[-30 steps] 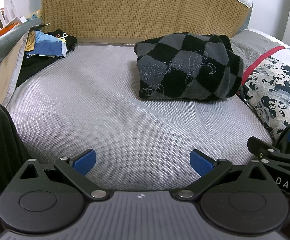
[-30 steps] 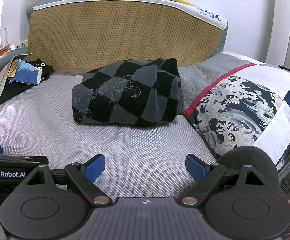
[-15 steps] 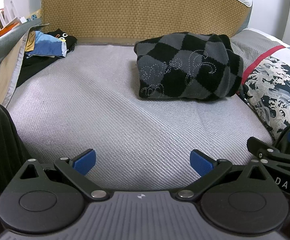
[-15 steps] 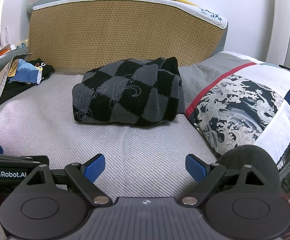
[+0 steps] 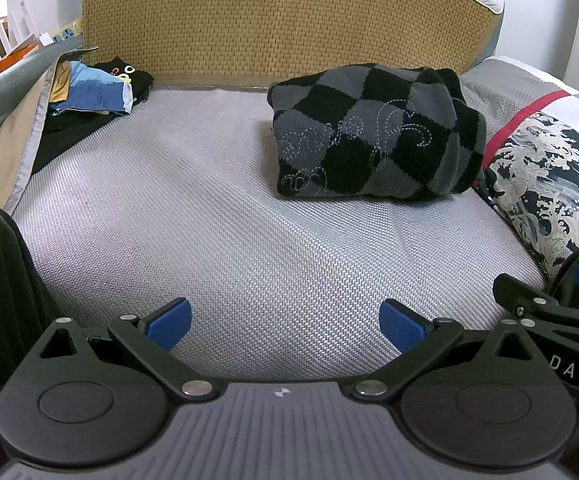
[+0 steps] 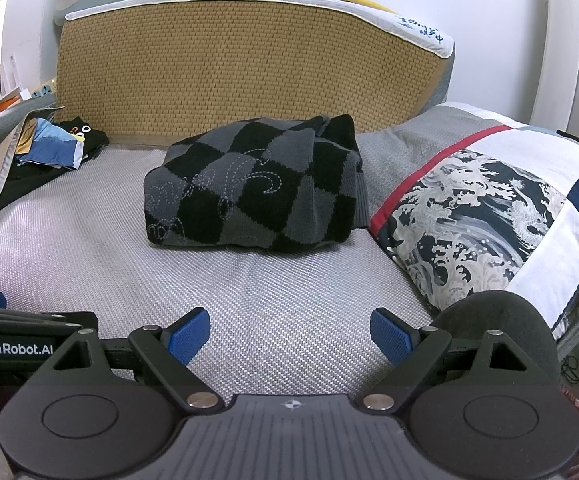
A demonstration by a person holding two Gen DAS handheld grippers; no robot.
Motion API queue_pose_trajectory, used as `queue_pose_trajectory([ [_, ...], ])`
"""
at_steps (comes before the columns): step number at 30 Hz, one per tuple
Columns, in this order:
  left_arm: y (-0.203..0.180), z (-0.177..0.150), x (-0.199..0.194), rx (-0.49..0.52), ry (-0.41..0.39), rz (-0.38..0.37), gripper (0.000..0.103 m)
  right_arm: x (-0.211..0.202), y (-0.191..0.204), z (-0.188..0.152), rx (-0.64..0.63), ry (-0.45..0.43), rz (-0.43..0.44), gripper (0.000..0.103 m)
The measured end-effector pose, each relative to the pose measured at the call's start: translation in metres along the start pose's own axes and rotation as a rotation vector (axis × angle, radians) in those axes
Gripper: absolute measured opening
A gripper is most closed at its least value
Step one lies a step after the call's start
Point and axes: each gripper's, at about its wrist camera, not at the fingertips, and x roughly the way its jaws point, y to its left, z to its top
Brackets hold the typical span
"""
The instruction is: Fold clothes
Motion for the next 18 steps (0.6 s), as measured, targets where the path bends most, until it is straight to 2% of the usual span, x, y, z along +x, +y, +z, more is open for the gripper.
queue_pose_trajectory([
  [18,0.0006,0.0006,-0.0009,0.001,-0.001,0.000,0.103,-0.0005,0.0009,0.0020,-0.002,-0.001,-0.003,0.090],
])
